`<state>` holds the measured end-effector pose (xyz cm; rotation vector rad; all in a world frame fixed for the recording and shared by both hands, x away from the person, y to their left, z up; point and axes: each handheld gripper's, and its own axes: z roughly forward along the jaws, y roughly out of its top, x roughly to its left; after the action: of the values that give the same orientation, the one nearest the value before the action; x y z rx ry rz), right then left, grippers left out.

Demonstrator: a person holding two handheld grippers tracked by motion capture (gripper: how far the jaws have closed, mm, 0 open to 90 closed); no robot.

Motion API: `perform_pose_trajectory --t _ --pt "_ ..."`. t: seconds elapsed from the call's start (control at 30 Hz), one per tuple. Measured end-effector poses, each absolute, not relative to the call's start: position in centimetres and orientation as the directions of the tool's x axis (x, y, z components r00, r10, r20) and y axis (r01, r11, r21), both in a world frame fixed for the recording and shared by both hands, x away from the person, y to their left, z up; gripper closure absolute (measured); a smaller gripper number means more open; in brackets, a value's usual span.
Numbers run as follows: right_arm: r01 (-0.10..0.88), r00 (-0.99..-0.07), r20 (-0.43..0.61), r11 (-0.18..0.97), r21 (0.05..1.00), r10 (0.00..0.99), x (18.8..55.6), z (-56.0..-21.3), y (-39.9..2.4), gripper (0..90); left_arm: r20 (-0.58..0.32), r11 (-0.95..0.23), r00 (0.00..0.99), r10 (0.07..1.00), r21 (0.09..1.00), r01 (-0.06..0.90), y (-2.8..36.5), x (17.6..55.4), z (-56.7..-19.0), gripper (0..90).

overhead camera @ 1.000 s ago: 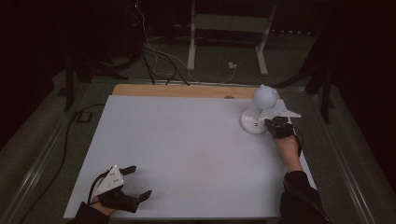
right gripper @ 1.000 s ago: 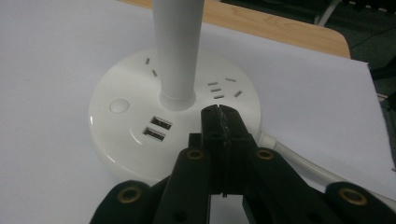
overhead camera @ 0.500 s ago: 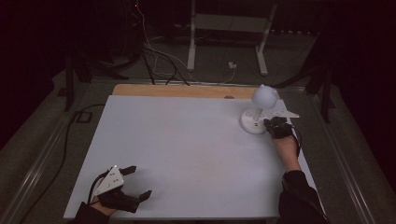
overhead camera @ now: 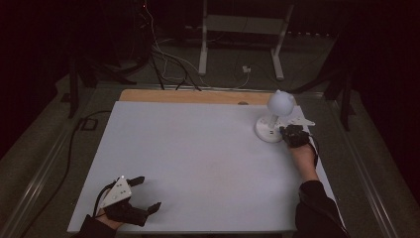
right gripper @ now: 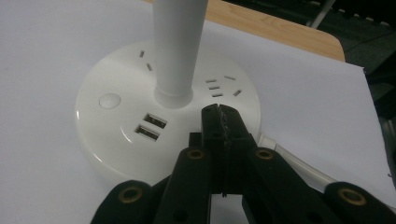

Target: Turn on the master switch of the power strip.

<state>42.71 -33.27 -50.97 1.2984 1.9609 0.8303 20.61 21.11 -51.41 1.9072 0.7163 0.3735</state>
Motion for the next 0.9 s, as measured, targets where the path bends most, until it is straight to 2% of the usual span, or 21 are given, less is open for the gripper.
perform_pose_trajectory --t 0.53,0.6,0.9 --pt "0.550 -0.302 -0.167 0.315 0.774 0.939 42.83 -51.05 -33.07 90.0 -0.060 -0.303 0.779 0.624 0.900 0.313 21.11 20.62 -51.45 0.2" --pt "0.545 -0.304 -0.205 0.346 0.763 0.930 42.76 -51.07 -32.72 90.0 -0.059 -0.303 0.780 0.623 0.901 0.310 21.09 20.59 -51.43 0.2" --pt "0.542 -0.297 -0.211 0.347 0.765 0.931 42.74 -51.10 -32.61 90.0 -0.061 -0.299 0.779 0.624 0.902 0.310 21.17 20.62 -51.39 0.2"
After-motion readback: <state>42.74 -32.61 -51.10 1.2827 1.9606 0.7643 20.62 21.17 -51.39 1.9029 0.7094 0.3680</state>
